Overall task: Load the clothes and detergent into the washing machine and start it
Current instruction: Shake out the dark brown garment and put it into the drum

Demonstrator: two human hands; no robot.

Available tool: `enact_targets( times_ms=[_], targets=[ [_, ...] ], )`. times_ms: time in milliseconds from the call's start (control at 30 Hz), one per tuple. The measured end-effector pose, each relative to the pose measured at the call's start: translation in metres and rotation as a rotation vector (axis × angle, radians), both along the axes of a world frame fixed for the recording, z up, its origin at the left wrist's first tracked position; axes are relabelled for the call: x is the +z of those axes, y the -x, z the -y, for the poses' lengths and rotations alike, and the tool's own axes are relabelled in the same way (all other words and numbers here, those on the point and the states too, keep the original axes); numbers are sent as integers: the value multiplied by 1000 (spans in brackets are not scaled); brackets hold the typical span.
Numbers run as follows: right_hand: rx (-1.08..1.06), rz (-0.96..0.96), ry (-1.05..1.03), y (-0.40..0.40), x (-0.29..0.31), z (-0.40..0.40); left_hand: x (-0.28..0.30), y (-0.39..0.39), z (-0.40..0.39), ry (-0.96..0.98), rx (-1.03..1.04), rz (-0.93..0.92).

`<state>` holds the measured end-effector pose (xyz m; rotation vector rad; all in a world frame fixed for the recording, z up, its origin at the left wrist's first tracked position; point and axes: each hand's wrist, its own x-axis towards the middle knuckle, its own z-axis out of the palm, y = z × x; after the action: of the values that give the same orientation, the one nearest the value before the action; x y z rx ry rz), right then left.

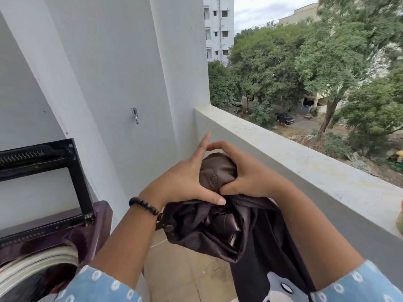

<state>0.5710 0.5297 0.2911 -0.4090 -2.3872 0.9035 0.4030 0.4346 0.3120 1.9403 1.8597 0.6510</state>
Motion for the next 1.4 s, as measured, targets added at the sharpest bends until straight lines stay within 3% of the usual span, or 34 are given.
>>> enact_targets(
  times_ms=[133, 367, 500, 633, 767, 900, 1067, 1400],
  targets=[
    [42, 37, 73, -10, -1, -1, -8, -1, -4, -78, 22, 93],
    [155, 28, 544, -42, -30, -20, -9, 1, -7, -222, 96, 376],
    [134, 31, 620, -44, -57, -22, -6, 2, -13, -395, 266, 654],
    [18, 9, 609, -43, -60, -23, -8, 3, -13, -430, 305, 744],
    [-73, -11, 519, -42, -47, -24, -12, 12, -9, -351, 310, 735],
    [-223, 69, 226, -34, -36, -21, -7, 24, -4, -347, 312, 680],
    [-247, 131, 76, -29, -31, -21, -1, 33, 3, -327, 281, 564],
    [-308, 213, -1, -45, -17, -32, -4, 42, 8, -248, 259, 386]
  ],
)
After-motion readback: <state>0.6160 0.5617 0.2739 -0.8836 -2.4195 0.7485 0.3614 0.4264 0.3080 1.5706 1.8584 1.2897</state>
